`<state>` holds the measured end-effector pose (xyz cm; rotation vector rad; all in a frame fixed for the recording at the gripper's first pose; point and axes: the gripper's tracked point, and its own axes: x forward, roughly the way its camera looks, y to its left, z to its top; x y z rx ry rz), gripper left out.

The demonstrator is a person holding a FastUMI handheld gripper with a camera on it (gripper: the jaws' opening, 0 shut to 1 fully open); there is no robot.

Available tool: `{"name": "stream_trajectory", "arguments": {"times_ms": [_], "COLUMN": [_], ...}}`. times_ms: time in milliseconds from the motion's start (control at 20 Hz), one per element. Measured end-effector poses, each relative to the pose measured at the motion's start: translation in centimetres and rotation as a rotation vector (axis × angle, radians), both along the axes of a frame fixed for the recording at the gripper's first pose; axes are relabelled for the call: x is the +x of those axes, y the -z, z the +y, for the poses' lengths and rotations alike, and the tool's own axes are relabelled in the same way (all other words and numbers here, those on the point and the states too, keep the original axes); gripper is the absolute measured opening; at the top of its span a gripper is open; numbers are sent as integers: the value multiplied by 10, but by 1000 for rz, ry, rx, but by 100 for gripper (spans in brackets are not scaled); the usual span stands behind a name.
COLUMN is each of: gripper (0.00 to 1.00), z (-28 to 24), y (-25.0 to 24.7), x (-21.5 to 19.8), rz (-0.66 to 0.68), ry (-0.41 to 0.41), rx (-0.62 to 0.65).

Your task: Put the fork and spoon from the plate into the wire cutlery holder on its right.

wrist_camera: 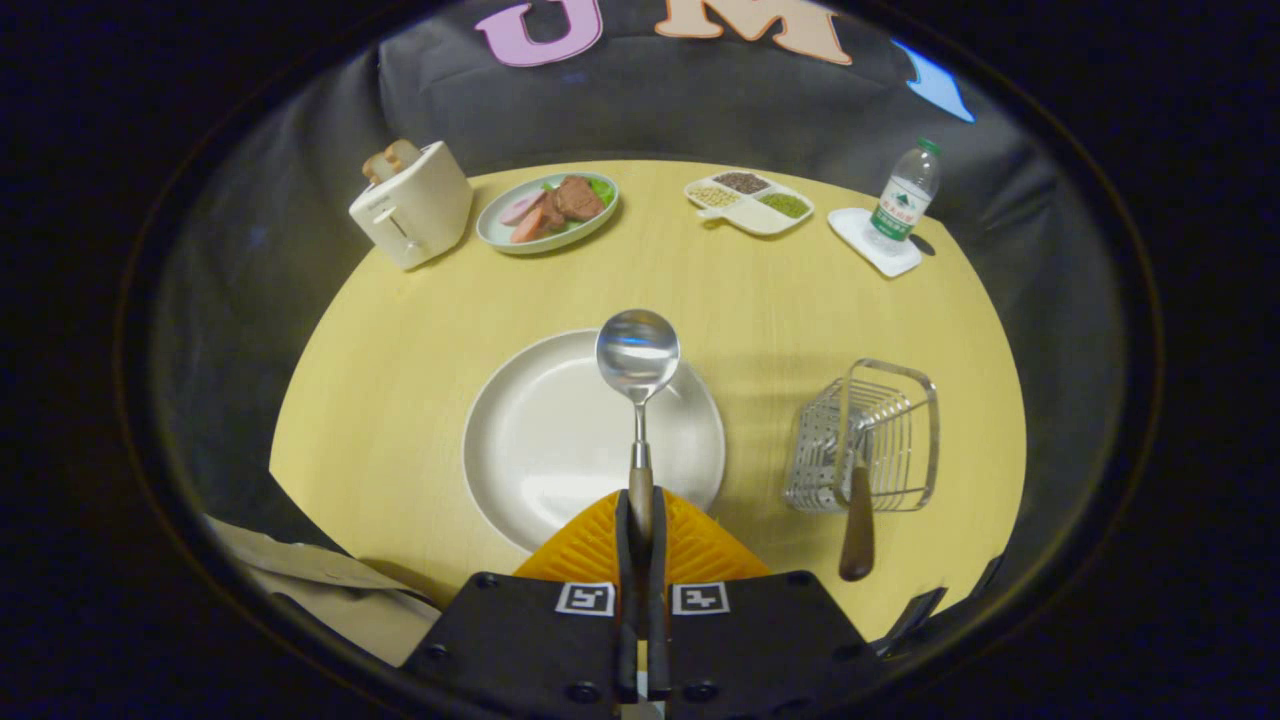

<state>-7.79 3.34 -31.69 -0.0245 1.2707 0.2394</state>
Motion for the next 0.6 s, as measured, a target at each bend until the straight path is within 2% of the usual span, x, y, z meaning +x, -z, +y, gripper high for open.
{"name": "stream_trajectory", "arguments": {"times_ms": [600], "gripper": [7], "z": [-62], "y": [-36], "x": [-6], "rz": [-17], "ry": [110], "rx": [-7]}}
